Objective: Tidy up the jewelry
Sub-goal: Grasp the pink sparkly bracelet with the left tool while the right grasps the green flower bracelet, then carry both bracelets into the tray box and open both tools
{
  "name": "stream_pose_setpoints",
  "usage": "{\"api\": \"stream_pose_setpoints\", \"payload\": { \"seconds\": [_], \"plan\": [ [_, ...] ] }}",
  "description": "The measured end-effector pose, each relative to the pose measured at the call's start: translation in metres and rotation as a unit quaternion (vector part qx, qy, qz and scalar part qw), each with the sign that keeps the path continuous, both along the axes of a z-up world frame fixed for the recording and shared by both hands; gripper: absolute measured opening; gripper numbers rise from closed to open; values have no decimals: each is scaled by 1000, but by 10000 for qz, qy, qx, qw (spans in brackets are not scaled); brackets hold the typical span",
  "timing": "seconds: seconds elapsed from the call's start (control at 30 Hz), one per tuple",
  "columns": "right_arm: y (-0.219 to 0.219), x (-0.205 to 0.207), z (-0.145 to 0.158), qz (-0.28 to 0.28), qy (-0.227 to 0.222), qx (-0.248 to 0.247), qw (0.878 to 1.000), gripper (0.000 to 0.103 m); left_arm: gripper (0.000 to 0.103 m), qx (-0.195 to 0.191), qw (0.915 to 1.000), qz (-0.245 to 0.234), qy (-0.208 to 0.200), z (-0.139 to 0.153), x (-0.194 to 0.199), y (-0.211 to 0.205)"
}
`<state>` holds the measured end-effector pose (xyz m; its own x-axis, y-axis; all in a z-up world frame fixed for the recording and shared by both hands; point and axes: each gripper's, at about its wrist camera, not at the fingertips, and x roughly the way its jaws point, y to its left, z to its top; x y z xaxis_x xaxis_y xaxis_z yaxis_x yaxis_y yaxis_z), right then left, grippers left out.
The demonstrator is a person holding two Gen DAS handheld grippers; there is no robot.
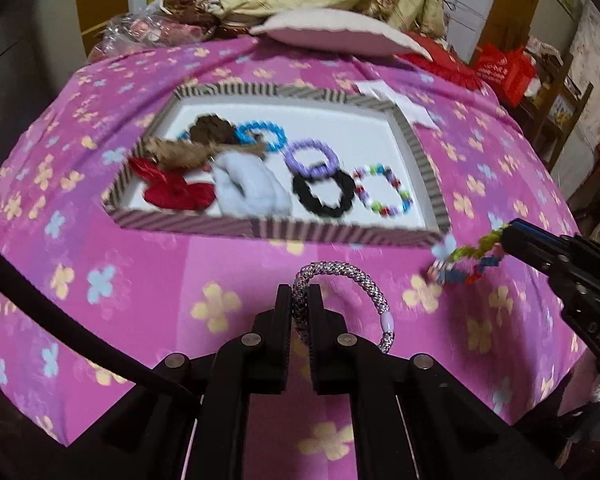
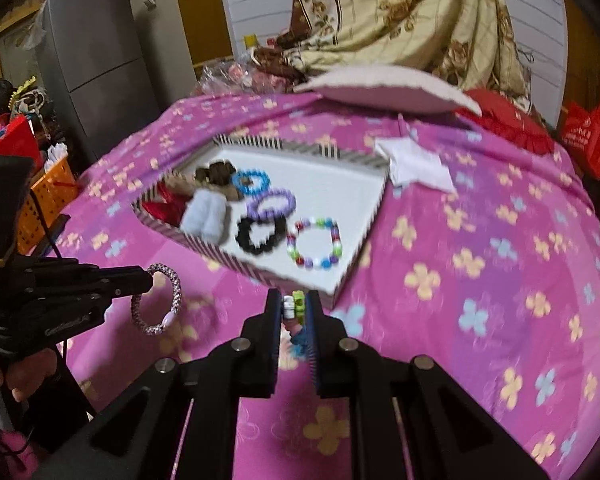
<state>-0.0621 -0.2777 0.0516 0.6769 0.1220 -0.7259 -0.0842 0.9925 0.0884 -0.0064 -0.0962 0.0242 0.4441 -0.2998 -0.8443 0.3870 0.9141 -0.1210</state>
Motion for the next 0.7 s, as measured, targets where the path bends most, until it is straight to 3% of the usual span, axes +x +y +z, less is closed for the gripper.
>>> {"api": "stream_pose_setpoints", "payload": {
  "seconds": [0.33,0.7],
  "plan": [
    [-3,36,31,15,-196,-151,9997,12,28,124,9994,225,-238,23,41,0],
    [-2,96,20,121,-4,-170,9998,12,28,465,9974,359,-423,27,92,-20]
  ]
}}
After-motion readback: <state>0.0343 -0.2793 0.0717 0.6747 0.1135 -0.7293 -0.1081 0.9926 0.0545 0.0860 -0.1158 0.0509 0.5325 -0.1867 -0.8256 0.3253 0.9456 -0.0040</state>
